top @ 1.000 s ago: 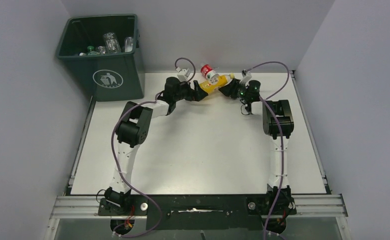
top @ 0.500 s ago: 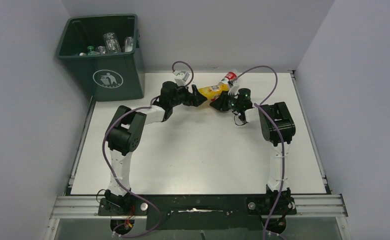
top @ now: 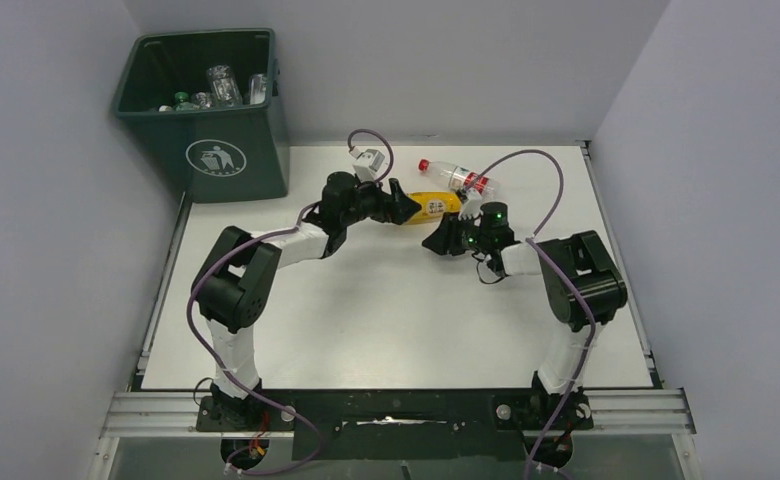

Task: Put the plastic bottles in the bin
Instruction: Adjust the plastic bottle at the center of the board.

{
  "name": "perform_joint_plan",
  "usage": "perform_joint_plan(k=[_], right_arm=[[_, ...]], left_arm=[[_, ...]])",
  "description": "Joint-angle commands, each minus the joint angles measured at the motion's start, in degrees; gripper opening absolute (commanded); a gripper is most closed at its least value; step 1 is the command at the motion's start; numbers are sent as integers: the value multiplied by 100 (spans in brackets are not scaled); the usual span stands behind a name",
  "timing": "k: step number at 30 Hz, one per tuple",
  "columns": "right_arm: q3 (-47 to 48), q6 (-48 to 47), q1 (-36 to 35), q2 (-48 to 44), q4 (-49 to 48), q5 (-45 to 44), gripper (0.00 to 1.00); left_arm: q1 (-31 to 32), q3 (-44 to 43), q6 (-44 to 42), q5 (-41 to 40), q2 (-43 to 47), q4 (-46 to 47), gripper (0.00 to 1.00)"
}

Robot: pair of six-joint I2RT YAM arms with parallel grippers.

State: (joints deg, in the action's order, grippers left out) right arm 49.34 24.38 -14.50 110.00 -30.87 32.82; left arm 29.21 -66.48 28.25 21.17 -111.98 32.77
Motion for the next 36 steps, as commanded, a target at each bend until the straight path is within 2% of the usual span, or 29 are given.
perform_joint_plan(k=[1,3,6,10,17,21,24,29,36], right_arm=[[-556,-155,-145,-1056,165,-194,48],[-803,-85,-188,-1590,333,-244,59],[-800,-29,-183,-2280,746,-410,69],[47,-163,-46,-2495,1819,-794,74],[1676,-574,300,-1671,2831,-1351,80],[2417,-759,554,-998,3084,-1627,95],[2887,-1002,710,-544,3186,-1912,99],[3388,-1288,935,-34,3221,-2133,98],[3660,-1530,1145,379,3077,-1837,98]], left_arm=[[150,-44,-77,-121,469,82,86],[199,-86,-121,-158,521,-13,86],[225,-176,-119,-188,546,-108,86],[277,-282,-118,-231,526,-249,86],[357,-193,-288,-369,686,-603,86],[344,-129,-477,-474,840,-818,86],[330,-128,-521,-478,844,-874,86],[306,-200,-572,-414,776,-973,87],[155,-251,-576,-295,757,-1047,87]])
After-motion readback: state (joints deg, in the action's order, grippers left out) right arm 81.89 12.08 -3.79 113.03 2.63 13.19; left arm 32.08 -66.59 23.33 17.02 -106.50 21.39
